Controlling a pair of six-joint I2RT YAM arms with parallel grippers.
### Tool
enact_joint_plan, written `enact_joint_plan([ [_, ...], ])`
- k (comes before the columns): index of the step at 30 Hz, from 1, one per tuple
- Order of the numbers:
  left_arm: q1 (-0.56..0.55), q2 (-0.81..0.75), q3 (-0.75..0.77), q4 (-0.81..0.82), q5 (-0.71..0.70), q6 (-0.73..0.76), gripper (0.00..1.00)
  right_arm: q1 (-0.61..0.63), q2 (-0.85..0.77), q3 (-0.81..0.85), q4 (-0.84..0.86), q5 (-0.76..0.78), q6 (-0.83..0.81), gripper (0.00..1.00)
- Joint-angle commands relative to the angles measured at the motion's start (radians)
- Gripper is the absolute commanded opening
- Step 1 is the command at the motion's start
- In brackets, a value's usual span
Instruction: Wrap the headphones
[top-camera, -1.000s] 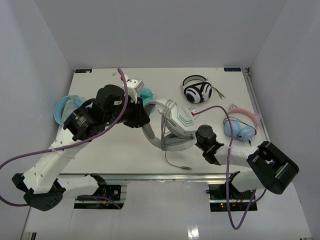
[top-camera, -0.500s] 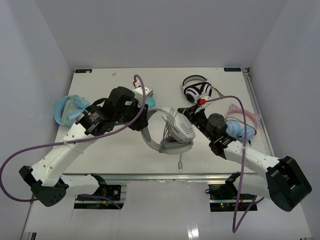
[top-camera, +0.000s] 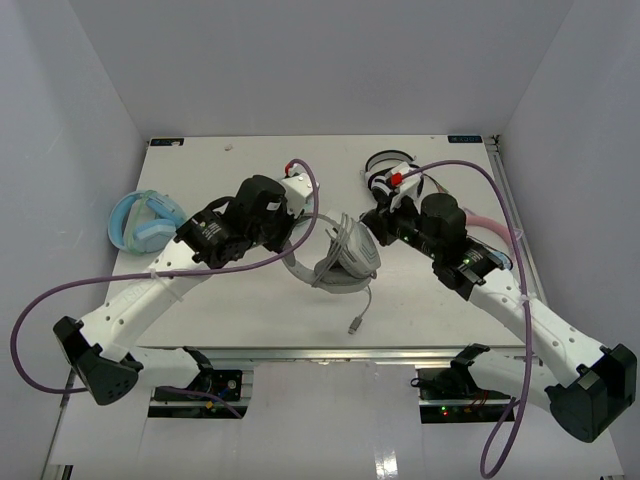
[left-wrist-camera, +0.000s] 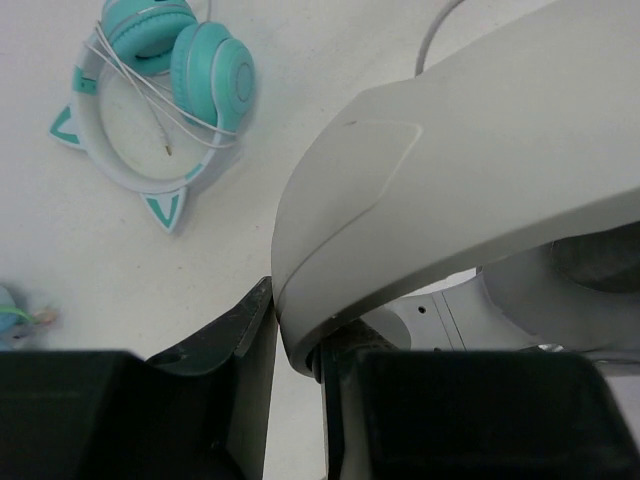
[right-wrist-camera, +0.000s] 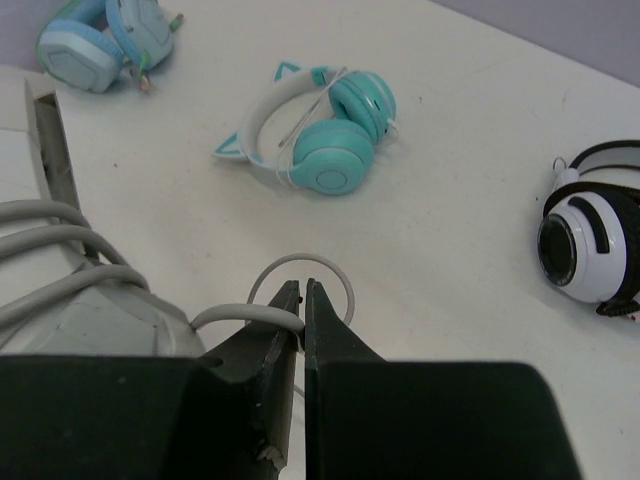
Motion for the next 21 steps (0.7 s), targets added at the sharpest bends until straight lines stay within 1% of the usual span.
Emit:
enact_joint_plan([
  [1,-0.003,0.021,-0.022,0.049,-0.097,0.096,0.00,-0.014,-0.007,0.122,-0.134,-0.020,-0.046,0.08],
  [9,-0.012,0.008,-0.072,0.160,-0.174,0.170,0.00,-0.014,0.124,0.301,-0.276,-0.055,-0.068,0.08],
  [11,-0.012,0.001,-0.094,0.208,-0.174,0.200,0.00,-0.015,0.153,0.342,-0.301,-0.090,-0.096,0.08],
  [15,-0.012,0.011,-0.110,0.272,-0.177,0.256,0.00,-0.016,0.203,0.428,-0.360,-0.183,-0.088,0.08],
  [17,-0.012,0.025,-0.112,0.276,-0.212,0.264,0.00,-0.016,0.210,0.462,-0.382,-0.179,-0.087,0.08],
  [21,-0.012,0.015,-0.126,0.305,-0.300,0.270,0.00,-0.016,0.194,0.468,-0.392,-0.182,-0.091,0.08],
])
